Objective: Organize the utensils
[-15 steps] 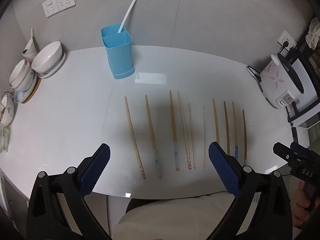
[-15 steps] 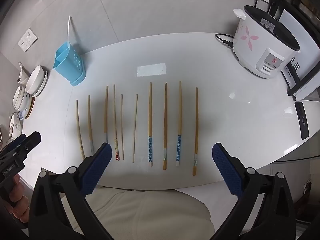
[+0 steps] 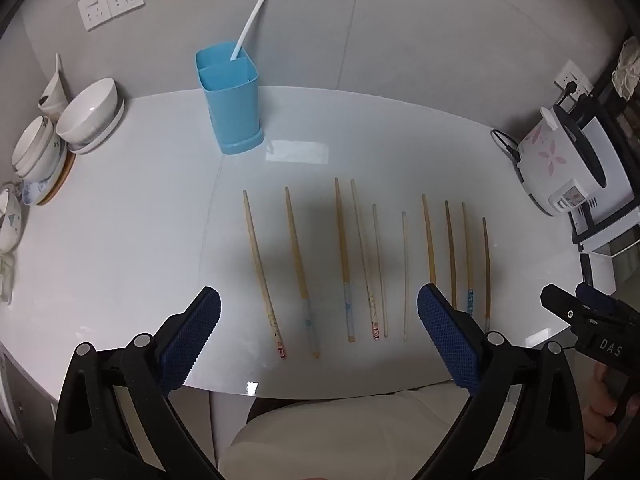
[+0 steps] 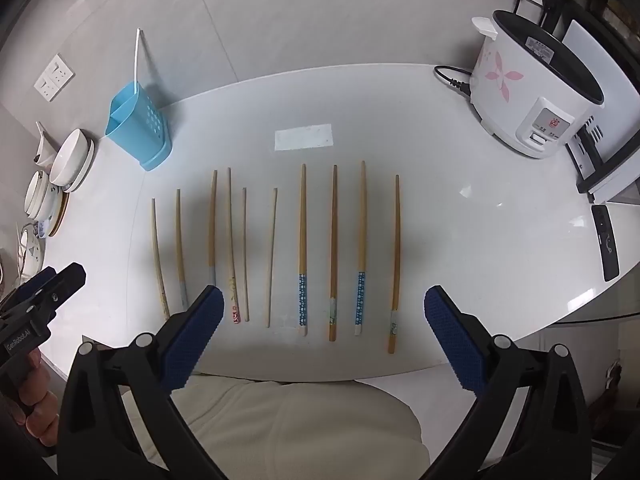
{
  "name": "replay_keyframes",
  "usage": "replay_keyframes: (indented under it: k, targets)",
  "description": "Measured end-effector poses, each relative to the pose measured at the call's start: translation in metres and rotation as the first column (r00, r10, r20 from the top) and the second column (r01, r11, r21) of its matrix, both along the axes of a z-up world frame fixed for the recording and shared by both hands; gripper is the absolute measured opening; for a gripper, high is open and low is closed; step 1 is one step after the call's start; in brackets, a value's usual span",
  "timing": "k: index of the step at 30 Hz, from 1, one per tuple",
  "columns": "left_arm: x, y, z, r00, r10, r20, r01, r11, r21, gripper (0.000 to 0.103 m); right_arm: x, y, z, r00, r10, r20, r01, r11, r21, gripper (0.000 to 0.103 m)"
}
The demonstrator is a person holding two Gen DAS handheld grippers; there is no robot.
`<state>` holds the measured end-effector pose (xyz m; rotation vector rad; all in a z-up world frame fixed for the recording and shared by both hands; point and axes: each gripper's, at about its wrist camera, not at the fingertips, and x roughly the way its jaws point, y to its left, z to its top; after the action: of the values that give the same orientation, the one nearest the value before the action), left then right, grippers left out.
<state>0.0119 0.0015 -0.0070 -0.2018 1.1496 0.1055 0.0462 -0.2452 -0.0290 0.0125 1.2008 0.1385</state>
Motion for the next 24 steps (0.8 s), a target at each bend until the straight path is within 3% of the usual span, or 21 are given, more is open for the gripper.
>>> replay_keyframes:
  k: [24]
  targets:
    - [0.0011,-0.0009,-0.0046,1.000,0.008,-0.006,-0.008,1.000,-0.003,0.097,0.0001,-0.0054,-0.0011,1.000,0.007,0.012,-0.007,1.000,-0.002,0.096]
